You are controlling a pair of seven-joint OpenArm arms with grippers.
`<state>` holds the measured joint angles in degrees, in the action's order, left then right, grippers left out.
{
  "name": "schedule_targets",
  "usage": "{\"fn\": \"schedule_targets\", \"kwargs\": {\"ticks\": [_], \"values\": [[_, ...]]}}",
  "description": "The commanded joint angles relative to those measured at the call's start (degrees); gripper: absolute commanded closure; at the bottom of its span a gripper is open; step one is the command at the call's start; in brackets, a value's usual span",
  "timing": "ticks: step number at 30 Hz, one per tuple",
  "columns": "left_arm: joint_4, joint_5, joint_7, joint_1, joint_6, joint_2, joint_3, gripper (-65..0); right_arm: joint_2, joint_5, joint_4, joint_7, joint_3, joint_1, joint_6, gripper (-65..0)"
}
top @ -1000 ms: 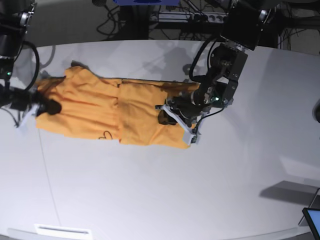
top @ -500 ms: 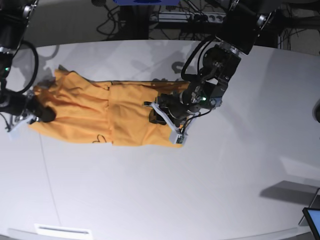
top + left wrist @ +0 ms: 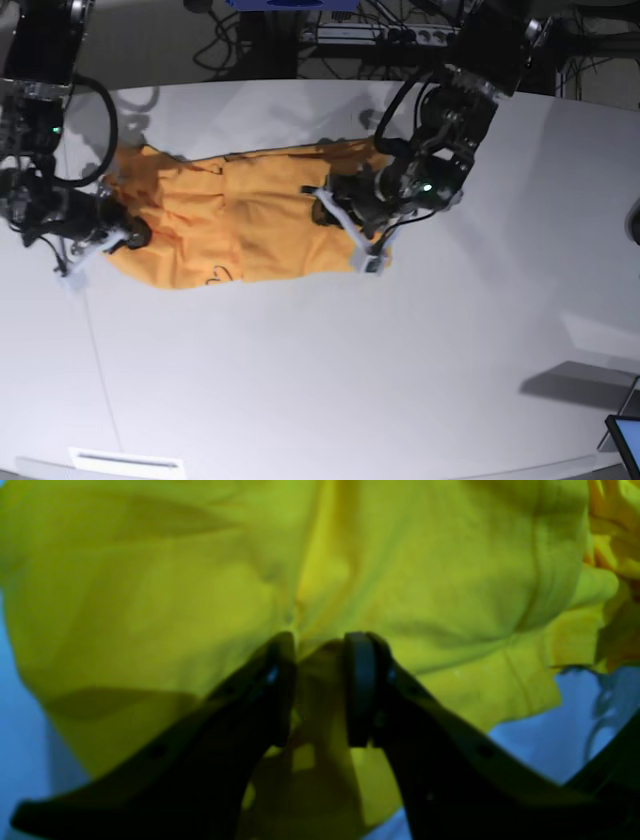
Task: Fold the T-shirt properly
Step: 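Lift the grasped edge with the right gripper and fold toward the left gripper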
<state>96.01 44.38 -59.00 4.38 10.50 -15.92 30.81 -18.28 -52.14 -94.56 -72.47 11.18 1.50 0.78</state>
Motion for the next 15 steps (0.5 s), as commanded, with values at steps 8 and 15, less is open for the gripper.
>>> {"fn": "schedule_targets", "kwargs": {"ticks": [8,15], "values": [[3.47,-0.38,-3.46,-0.03,0.35,-0.74,-4.48,-18.0,3.91,13.94,-7.37,0.07,-0.94,0.04,4.45,-0.3],[3.29,-0.38,-3.46,-0.03,0.27,-1.44,-4.13,-18.0,4.61,22.29,-11.59,0.77,-8.5,-1.37,11.75,-0.3]]}}
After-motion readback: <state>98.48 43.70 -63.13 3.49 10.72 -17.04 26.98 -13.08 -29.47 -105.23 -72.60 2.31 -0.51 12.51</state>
